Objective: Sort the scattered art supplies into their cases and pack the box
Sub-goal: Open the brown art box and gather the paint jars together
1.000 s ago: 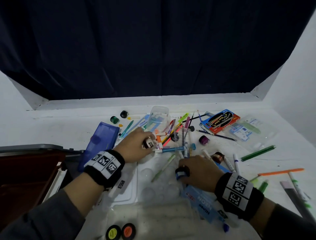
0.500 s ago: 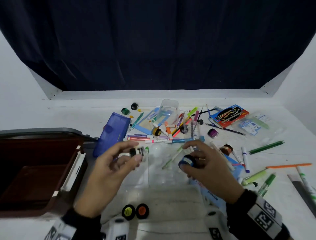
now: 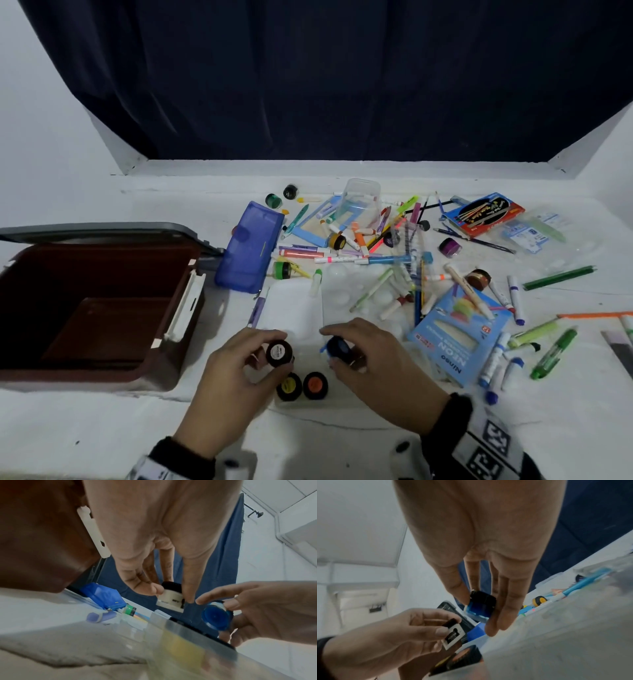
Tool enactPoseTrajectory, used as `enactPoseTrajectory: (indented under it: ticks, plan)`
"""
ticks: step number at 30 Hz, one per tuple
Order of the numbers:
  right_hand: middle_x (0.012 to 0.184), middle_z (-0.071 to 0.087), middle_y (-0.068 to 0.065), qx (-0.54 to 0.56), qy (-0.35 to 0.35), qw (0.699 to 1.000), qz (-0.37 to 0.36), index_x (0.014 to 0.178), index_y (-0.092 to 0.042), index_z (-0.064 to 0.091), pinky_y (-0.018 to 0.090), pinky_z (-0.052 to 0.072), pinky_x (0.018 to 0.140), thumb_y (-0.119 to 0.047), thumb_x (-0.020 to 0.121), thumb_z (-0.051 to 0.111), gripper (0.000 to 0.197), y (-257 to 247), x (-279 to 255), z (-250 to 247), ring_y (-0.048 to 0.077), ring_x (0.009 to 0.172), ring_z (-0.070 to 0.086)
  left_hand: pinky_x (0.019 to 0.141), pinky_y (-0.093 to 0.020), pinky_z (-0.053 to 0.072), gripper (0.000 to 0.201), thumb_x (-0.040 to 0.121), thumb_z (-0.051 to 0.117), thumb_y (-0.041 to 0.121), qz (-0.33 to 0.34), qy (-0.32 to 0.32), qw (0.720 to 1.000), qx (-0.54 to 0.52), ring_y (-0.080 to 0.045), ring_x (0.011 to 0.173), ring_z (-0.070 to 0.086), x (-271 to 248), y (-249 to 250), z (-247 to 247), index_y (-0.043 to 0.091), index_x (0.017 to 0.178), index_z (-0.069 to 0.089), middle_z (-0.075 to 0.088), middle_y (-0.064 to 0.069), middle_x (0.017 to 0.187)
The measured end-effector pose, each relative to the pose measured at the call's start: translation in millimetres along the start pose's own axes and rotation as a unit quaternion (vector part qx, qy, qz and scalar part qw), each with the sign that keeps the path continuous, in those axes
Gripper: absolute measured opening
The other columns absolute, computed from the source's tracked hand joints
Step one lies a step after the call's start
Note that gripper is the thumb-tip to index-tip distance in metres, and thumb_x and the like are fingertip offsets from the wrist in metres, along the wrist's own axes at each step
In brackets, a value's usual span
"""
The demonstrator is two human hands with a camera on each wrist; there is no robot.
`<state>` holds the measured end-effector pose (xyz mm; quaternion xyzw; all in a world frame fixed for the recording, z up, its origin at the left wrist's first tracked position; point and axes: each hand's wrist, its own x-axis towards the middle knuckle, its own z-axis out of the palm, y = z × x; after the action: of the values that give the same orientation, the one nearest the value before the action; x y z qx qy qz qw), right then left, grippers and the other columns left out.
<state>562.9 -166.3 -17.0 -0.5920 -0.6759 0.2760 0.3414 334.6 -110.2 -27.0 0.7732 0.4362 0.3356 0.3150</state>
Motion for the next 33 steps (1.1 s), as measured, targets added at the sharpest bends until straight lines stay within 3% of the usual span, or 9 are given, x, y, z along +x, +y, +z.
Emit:
enactPoseTrajectory:
  ticks: [3,6,9,11,15,23,26,30,33]
  plan:
    - [0.109,0.058,-0.007,-0.109,-0.025,0.993,-0.034,0.122,-0.022,0.06,0.026,0.047,0.083,-0.032,0.091,0.061,0.032,-7,12,13,0.011,0.095,0.057,0.072,-0.02,0.049,0.041,0.075,0.087,0.019,0.008,-0.035,0.999,0.021,-0.012,0.078,0.059,3,-8,-3,0.038,0.108,0.07,0.064,0.015,0.095]
    - [0.114,0.056,-0.006,-0.202,-0.064,0.976,-0.053,0.122,-0.022,0.057,0.036,0.049,0.082,-0.029,0.09,0.056,0.033,-11,20,22,0.018,0.1,0.058,0.072,-0.013,0.046,0.042,0.075,0.087,0.024,0.014,-0.039,0.999,0.035,-0.01,0.08,0.059,9,-13,-2,0.037,0.111,0.07,0.064,0.022,0.098]
    - [0.113,0.055,-0.004,-0.228,-0.099,0.968,-0.035,0.119,-0.021,0.057,0.039,0.049,0.082,-0.026,0.09,0.054,0.03,-15,26,27,0.022,0.1,0.057,0.072,-0.01,0.044,0.041,0.073,0.088,0.024,0.016,-0.044,0.998,0.042,-0.01,0.082,0.06,16,-14,0,0.035,0.11,0.071,0.065,0.023,0.098]
    - [0.106,0.055,-0.003,-0.229,-0.116,0.966,-0.016,0.107,-0.019,0.059,0.042,0.049,0.08,-0.026,0.088,0.053,0.022,-17,29,27,0.023,0.095,0.057,0.071,-0.01,0.044,0.041,0.073,0.088,0.024,0.018,-0.055,0.997,0.046,-0.008,0.084,0.06,19,-13,1,0.036,0.109,0.072,0.065,0.024,0.099]
    - [0.095,0.052,-0.004,-0.199,-0.135,0.971,-0.004,0.092,-0.02,0.059,0.04,0.049,0.074,-0.029,0.084,0.054,0.013,-16,30,24,0.02,0.086,0.054,0.073,-0.009,0.044,0.042,0.071,0.089,0.024,0.028,-0.074,0.995,0.059,-0.006,0.088,0.06,22,-13,-1,0.039,0.106,0.072,0.066,0.027,0.099]
    - [0.099,0.051,-0.002,-0.214,-0.123,0.969,0.008,0.098,-0.018,0.062,0.038,0.048,0.076,-0.026,0.089,0.055,0.014,-9,31,18,0.019,0.087,0.054,0.081,-0.006,0.043,0.043,0.071,0.089,0.026,0.028,-0.106,0.991,0.078,0.002,0.098,0.061,24,-13,-2,0.042,0.106,0.07,0.069,0.029,0.101]
    - [0.101,0.051,-0.001,-0.214,-0.117,0.97,0.005,0.102,-0.018,0.064,0.036,0.048,0.076,-0.029,0.09,0.057,0.018,-10,31,18,0.019,0.088,0.054,0.081,-0.009,0.044,0.044,0.07,0.089,0.029,0.046,-0.118,0.988,0.092,0.002,0.098,0.061,25,-15,0,0.043,0.107,0.071,0.069,0.03,0.102]
    - [0.094,0.052,0.0,-0.216,-0.137,0.967,0.006,0.095,-0.018,0.066,0.037,0.048,0.073,-0.032,0.091,0.054,0.019,-12,32,15,0.019,0.084,0.054,0.085,-0.015,0.046,0.043,0.07,0.087,0.038,0.05,-0.115,0.985,0.121,0.003,0.098,0.058,25,-18,1,0.042,0.11,0.071,0.069,0.025,0.101]
    - [0.095,0.056,0.001,-0.218,-0.145,0.965,0.004,0.099,-0.017,0.066,0.039,0.049,0.076,-0.03,0.092,0.053,0.019,-13,33,11,0.02,0.087,0.056,0.088,-0.014,0.043,0.045,0.071,0.086,0.039,0.05,-0.134,0.982,0.122,0.006,0.104,0.057,26,-20,2,0.039,0.114,0.07,0.067,0.026,0.11]
